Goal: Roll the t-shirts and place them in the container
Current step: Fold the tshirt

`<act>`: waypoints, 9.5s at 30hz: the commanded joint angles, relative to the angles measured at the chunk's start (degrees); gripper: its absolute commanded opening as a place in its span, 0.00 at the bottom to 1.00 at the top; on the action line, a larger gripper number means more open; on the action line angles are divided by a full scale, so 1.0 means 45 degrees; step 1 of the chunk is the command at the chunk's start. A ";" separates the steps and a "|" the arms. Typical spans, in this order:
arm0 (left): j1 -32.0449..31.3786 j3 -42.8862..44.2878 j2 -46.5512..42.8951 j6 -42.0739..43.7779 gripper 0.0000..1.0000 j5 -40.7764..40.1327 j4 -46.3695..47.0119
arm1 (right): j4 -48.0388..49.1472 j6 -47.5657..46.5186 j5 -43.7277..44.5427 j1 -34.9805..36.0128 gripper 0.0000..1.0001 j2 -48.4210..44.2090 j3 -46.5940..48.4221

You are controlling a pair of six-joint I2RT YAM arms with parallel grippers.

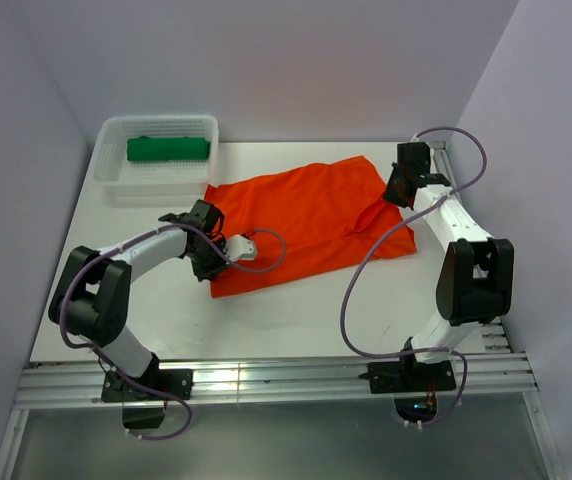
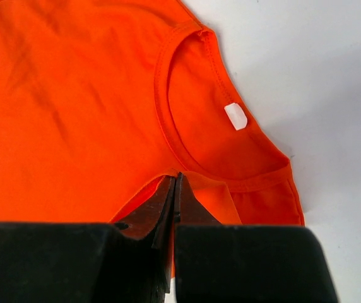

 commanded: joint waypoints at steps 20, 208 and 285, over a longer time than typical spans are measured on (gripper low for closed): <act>0.0315 0.1343 0.0439 0.0125 0.00 -0.0243 -0.0005 | 0.0427 -0.0107 0.0627 0.0136 0.00 0.0904 0.0991; 0.1917 0.4722 0.3114 -0.6770 0.62 -0.3310 0.4116 | -0.2483 -0.1785 -0.2712 -0.0645 0.51 0.8618 1.0307; 0.2601 0.3648 0.2529 -0.7238 0.61 -0.1278 0.5170 | 0.6047 -0.2546 -0.3828 -0.0588 0.00 0.1728 -0.0683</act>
